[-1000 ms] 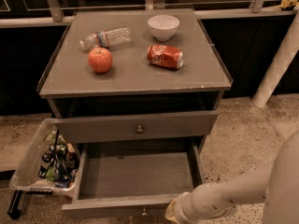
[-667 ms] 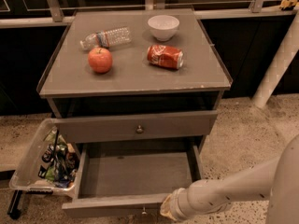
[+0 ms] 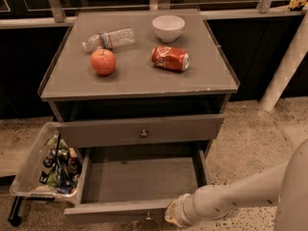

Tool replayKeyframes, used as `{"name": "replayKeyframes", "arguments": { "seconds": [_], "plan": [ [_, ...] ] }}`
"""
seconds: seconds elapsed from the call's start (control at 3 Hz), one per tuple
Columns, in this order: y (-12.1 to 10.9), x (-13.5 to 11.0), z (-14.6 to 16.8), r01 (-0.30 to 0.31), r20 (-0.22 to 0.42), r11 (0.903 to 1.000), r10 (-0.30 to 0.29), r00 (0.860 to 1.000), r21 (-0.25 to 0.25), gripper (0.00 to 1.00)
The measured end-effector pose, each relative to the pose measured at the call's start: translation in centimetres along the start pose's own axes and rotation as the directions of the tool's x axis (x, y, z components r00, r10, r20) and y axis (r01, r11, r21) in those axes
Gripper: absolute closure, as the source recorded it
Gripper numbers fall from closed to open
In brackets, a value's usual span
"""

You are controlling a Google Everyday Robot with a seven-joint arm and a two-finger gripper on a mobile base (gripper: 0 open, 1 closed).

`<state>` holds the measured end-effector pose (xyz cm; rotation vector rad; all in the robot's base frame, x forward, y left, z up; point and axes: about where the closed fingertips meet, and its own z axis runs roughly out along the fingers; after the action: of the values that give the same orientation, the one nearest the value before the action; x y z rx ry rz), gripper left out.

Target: Close middle drawer

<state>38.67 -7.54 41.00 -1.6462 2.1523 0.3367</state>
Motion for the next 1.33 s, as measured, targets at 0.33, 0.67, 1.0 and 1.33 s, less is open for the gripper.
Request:
{"name": "replayKeyframes", "arguments": {
  "seconds": [0.33,0.67,1.0,1.33],
  "plan": [
    [0.0,0.0,0.0,0.000,0.000,1.0000,0.000,1.000,0.000,0.36],
    [-0.2,-0.1,0.1,0.008,0.041,1.0000,-0.008,0.999,0.001,0.13],
    [-0.3,-0.5,0.2,0.025,0.077,0.9996,-0.025,0.997,0.011,0.12],
    [0.7,-2.1,1.9,0.129,0.157,0.9911,-0.123,0.980,-0.031,0.36]
  ]
}}
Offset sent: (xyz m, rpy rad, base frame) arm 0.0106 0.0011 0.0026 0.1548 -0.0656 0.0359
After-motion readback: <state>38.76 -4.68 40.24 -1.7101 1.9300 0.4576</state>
